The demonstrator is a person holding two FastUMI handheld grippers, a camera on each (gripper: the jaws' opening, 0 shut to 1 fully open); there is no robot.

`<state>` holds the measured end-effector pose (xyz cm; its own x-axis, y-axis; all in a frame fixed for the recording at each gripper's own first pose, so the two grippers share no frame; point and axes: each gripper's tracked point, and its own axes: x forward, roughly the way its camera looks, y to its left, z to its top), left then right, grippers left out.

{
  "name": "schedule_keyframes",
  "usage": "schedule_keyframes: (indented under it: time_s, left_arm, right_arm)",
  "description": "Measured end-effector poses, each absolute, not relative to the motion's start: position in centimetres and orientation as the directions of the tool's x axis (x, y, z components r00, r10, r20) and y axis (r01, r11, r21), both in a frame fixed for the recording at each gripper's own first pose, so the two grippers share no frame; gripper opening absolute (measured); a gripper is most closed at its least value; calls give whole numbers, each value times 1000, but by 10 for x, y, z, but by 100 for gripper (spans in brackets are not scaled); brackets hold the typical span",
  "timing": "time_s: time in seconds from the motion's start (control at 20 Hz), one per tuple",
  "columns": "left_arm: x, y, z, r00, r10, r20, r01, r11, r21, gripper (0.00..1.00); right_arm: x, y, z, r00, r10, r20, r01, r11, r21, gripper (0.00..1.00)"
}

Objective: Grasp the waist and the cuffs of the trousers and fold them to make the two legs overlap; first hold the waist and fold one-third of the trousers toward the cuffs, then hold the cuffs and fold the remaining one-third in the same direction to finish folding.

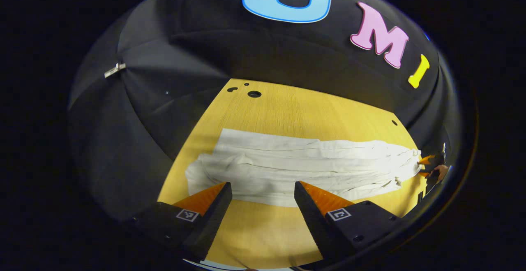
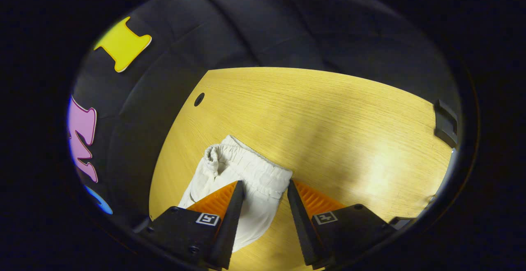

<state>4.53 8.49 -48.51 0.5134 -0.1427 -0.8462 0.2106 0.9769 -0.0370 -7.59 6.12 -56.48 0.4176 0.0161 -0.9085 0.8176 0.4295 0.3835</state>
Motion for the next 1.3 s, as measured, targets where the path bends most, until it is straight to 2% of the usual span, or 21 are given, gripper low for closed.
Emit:
schedule_keyframes:
  time_s: [0.05, 0.1, 0.2, 0.3, 0.35, 0.4, 0.45, 0.6, 0.85, 1.0, 1.05, 1.3]
  left_arm:
    - [41, 83, -490, 505, -146, -851, 183, 981, -60, 97]
    - [37, 82, -493, 495, -147, -857, 151, 985, -82, 97]
    - [30, 81, -499, 483, -151, -863, 75, 989, -131, 96]
    - [26, 81, -503, 481, -162, -861, -25, 980, -198, 96]
    - [26, 85, -508, 481, -162, -861, -82, 970, -229, 96]
    - [27, 91, -512, 481, -152, -864, -149, 956, -252, 92]
    - [29, 96, -517, 481, -143, -865, -215, 937, -275, 96]
    - [40, 113, -534, 493, -115, -862, -360, 876, -323, 96]
    - [56, 124, -559, 478, -98, -873, -416, 850, -323, 96]
    - [61, 125, -570, 432, -77, -898, -463, 836, -294, 96]
    - [65, 125, -568, 427, -75, -901, -475, 830, -294, 92]
    - [95, 128, -576, 408, -59, -911, -584, 750, -310, 94]
  right_arm:
    - [-77, 60, -566, 398, 4, -918, 826, 434, 360, 61]
    - [-78, 63, -566, 384, 21, -923, 828, 435, 354, 58]
    - [-70, 64, -568, 415, 54, -908, 820, 410, 399, 19]
    - [-71, 65, -565, 448, 49, -893, 823, 368, 433, 5]
    - [-70, 61, -562, 468, 32, -883, 824, 346, 449, 9]
    - [-70, 60, -557, 484, 17, -875, 822, 334, 462, 9]
    - [-68, 58, -550, 503, 4, -864, 813, 339, 474, 9]
    - [-70, 49, -533, 552, -20, -833, 766, 406, 498, 9]
    - [-71, 42, -517, 578, -28, -816, 728, 469, 499, 9]
    - [-69, 43, -511, 589, -31, -807, 711, 494, 500, 9]
    - [-69, 42, -510, 591, -34, -806, 708, 500, 499, 9]
    - [-69, 43, -510, 607, -28, -794, 690, 514, 510, 9]
